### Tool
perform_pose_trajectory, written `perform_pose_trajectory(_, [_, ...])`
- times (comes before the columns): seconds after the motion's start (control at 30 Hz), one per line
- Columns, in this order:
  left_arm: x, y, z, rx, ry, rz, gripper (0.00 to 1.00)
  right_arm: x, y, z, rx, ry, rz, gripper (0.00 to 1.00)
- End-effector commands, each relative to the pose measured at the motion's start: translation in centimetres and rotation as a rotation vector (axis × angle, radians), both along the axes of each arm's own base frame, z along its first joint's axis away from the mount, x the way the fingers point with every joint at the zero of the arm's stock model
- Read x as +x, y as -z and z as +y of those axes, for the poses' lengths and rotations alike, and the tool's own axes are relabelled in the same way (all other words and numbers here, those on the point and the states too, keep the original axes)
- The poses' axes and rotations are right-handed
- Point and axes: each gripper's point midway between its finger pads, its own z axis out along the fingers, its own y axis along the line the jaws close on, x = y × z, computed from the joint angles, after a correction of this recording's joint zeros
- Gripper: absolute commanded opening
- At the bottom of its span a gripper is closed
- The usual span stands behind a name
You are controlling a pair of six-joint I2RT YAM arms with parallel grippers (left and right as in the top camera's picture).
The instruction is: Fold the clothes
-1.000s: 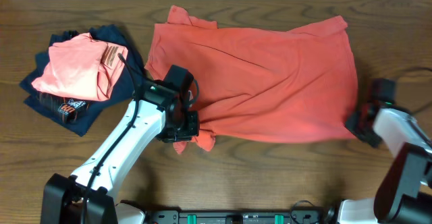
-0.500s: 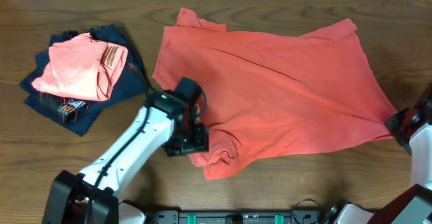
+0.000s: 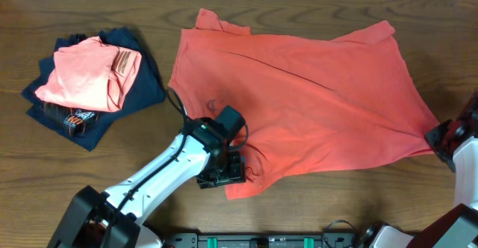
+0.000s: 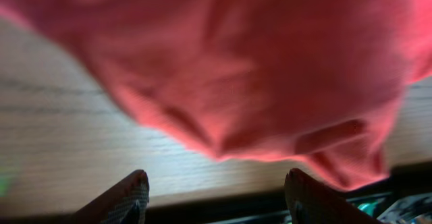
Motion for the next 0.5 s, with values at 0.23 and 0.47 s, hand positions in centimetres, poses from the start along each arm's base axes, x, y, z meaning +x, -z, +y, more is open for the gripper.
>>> perform_pose_trajectory(0.23, [-3.1, 2.0, -2.6, -0.088, -0.032, 0.072, 0.58, 0.0, -0.2, -0.2, -0.007, -0.001, 0.001, 0.01])
perform_pose_trajectory(0.47, [-1.4, 2.2, -4.2, -0.117, 0.049, -0.075, 0.59, 0.0, -0.1, -0.2, -0.006, -0.001, 0.002, 0.01])
